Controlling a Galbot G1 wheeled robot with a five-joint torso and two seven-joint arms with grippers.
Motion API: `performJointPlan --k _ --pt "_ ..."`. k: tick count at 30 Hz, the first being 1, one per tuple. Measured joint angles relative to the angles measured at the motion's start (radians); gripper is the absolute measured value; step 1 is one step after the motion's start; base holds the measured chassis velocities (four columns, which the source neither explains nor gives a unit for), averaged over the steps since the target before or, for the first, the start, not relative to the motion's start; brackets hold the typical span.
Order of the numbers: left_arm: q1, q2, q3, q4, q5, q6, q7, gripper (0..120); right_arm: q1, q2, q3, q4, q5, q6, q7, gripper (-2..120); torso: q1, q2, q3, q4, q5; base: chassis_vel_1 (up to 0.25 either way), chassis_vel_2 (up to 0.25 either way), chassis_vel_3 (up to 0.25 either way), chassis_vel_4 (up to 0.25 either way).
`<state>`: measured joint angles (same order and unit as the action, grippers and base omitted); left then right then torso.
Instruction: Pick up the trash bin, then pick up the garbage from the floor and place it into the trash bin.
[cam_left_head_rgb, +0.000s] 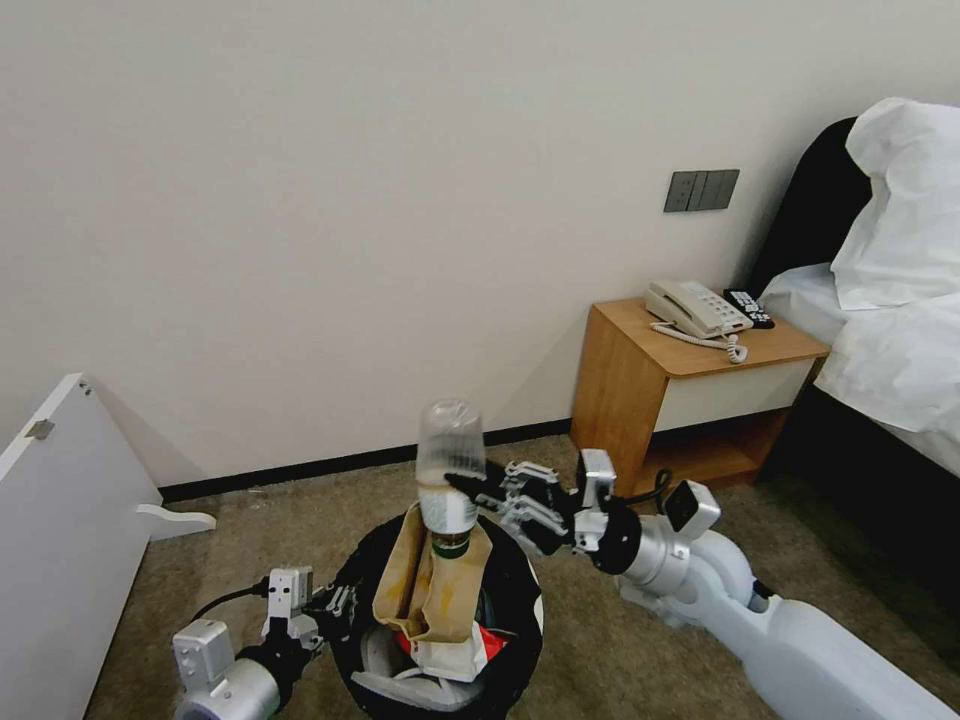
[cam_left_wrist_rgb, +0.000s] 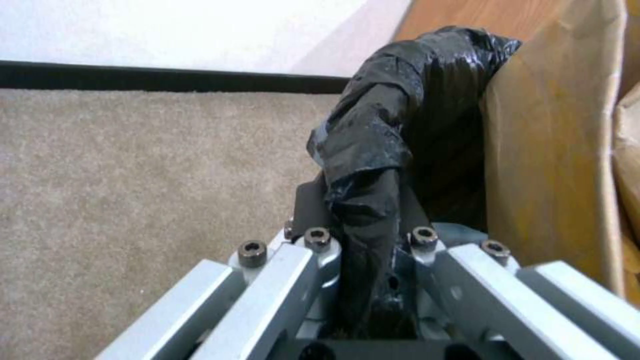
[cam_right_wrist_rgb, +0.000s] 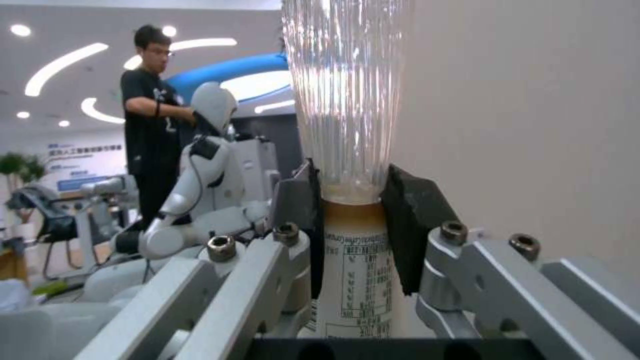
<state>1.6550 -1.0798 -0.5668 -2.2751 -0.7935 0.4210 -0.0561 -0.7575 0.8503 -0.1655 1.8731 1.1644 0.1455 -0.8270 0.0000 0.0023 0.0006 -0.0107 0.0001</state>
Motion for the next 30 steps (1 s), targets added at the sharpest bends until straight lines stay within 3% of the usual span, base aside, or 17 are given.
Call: performJointPlan --k 10,30 --pt "0.02 -0.006 -0.018 -0.016 0.004 -0.002 0.002 4 0.021 0.001 -0.066 -0.015 -0.022 0.005 -0.012 19 0.0 0.0 0.0 0.0 -0.0001 0.0 0.0 0.0 0.0" --pt "0.025 -0.007 -0.02 -0.02 0.004 -0.004 0.007 4 -0.05 -0.042 -0.058 -0.024 -0.065 0.004 -0.021 19 0.0 0.0 0.0 0.0 0.0 0.0 0.0 0.0 0.0"
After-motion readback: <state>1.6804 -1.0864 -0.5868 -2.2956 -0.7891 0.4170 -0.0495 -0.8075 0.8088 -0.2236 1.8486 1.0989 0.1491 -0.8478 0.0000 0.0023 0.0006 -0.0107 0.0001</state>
